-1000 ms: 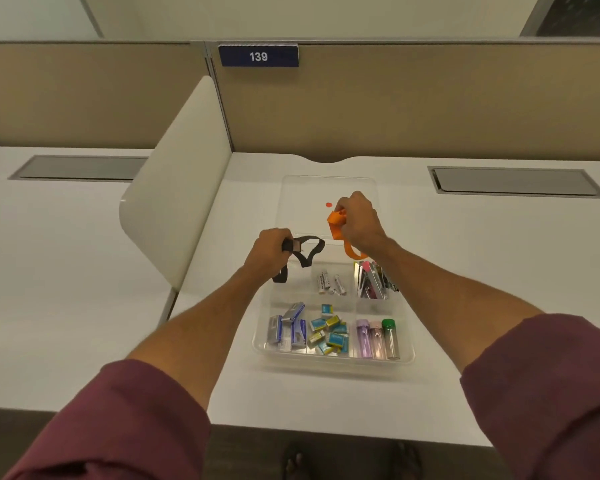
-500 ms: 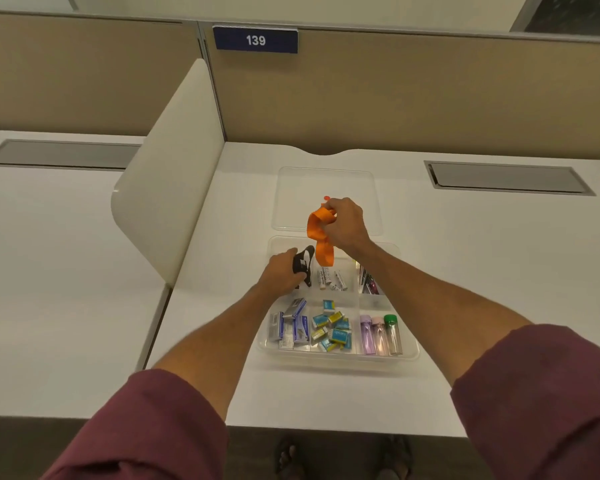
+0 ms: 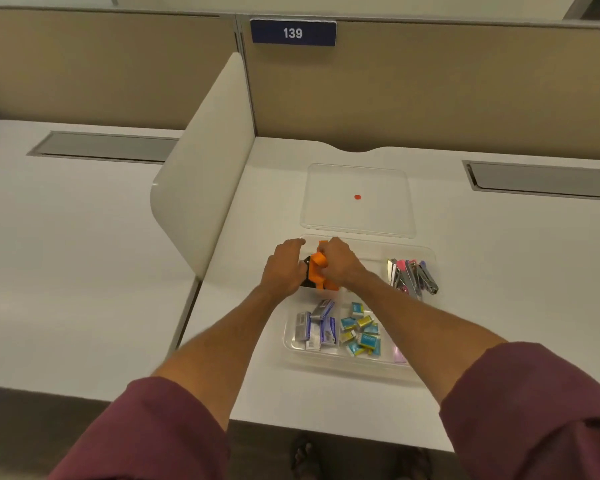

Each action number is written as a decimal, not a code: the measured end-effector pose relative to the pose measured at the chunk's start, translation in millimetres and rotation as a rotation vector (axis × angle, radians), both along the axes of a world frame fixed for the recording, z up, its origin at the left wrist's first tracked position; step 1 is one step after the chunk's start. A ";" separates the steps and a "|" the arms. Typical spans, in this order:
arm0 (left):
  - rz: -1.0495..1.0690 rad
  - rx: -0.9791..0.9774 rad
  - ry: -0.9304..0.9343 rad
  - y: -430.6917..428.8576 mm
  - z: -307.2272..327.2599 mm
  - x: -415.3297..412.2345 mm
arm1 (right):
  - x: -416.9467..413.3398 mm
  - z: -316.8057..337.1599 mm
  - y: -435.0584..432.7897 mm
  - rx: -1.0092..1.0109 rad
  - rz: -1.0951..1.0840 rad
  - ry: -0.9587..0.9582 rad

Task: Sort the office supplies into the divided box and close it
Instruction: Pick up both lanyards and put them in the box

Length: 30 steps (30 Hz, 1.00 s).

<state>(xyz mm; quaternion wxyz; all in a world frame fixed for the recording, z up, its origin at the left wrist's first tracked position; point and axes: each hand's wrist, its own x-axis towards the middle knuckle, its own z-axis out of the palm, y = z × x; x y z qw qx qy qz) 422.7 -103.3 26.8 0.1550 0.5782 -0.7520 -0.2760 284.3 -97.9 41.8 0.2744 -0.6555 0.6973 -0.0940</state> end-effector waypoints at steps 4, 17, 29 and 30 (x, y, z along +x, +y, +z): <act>-0.039 0.004 -0.013 0.9 -6.7 8.1 | 8.0 -16.5 2.4 0.054 0.191 0.156; -0.106 -0.102 -0.118 -9.5 -13.8 2.6 | -12.8 -5.1 3.3 -0.214 0.099 0.108; -0.077 -0.084 -0.186 -19.3 -18.5 0.2 | -8.6 -17.0 -0.2 -0.020 0.201 0.557; -0.078 -0.081 -0.198 -20.1 -18.9 1.5 | -8.5 -19.6 2.1 0.008 0.211 0.571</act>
